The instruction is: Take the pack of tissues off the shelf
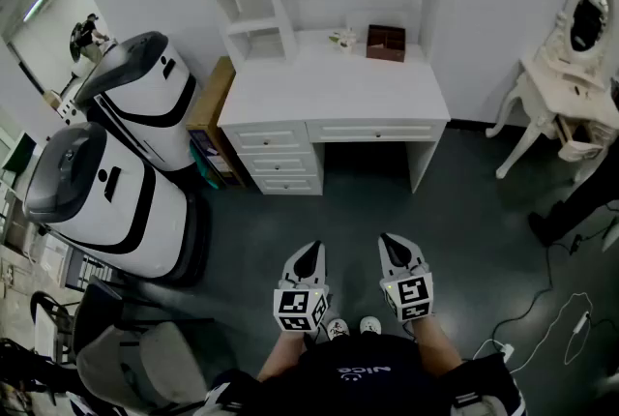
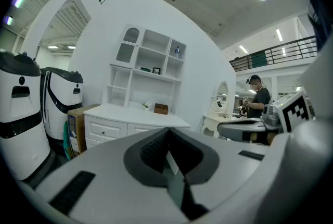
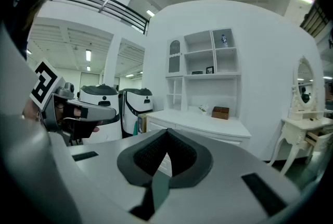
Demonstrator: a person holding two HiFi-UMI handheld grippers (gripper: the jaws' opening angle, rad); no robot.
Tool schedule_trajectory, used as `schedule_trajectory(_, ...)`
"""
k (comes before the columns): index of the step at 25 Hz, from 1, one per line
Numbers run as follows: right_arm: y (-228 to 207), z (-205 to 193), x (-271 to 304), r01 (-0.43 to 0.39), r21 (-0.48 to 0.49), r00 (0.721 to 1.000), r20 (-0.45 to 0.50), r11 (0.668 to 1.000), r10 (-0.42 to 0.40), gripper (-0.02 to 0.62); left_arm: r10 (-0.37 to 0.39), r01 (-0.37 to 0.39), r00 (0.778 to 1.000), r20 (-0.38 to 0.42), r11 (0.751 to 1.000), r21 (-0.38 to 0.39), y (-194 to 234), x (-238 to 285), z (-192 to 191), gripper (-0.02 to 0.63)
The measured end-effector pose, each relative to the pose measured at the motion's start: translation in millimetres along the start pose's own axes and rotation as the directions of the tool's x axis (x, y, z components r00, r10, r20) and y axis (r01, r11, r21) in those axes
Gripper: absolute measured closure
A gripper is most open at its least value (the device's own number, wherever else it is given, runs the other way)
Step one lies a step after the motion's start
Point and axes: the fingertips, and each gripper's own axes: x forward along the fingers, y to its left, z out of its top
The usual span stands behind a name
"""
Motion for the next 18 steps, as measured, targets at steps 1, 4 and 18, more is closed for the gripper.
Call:
schedule_trajectory(1, 1, -2, -2, 0.001, 0.001, 1.0, 0.0, 1.0, -0.001, 0.588, -0.001, 0.001, 1.0, -0.002, 1.0, 0.001, -1, -2, -2, 0.603)
schedule_trajectory(4, 2, -8, -6, 0.007, 0.006, 1.0, -0.003, 1.0, -0.007, 0.588, -0.006, 0.006, 1.0, -0.007, 1.0, 0.001, -3, -5, -6, 0.603)
schedule_trajectory(18, 7, -14, -12, -0.032, 0.131, 0.999, 0.026, 0.991, 0.029, 0.176, -0.095, 0.095, 0.995, -0.006, 0.994, -0.058, -4, -18, -13, 0.31)
